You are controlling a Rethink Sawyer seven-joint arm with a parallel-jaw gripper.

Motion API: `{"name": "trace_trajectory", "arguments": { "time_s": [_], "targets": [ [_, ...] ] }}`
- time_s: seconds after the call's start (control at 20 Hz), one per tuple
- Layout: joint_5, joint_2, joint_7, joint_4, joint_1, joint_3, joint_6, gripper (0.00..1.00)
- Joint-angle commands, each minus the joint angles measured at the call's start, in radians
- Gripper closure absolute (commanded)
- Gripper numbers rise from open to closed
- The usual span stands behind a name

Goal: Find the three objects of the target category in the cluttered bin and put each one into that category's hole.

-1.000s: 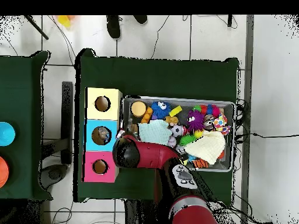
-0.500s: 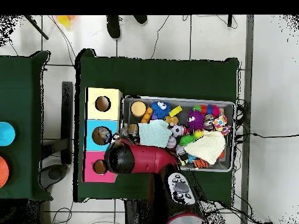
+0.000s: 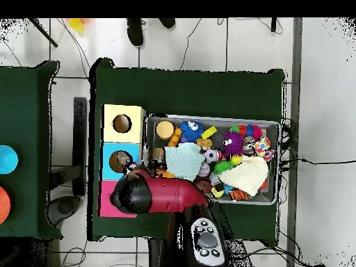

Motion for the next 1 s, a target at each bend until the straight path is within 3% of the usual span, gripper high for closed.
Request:
{"name": "trace_trajectory", "arguments": {
  "time_s": [0.05, 0.25, 0.5, 0.65, 1.0],
  "targets": [
    [0.078, -0.108, 0.188, 0.079, 0.050, -0.005, 0.144, 1.00],
    [0.094, -0.164, 0.217, 0.089, 0.113, -0.069, 0.182, 1.00],
    [0.117, -0.266, 0.214, 0.094, 0.158, -0.116, 0.318, 1.00],
    [0.127, -0.292, 0.225, 0.088, 0.186, -0.138, 0.365, 1.00],
    [0.176, -0.158, 0.226, 0.055, 0.198, -0.115, 0.232, 1.00]
  ]
}}
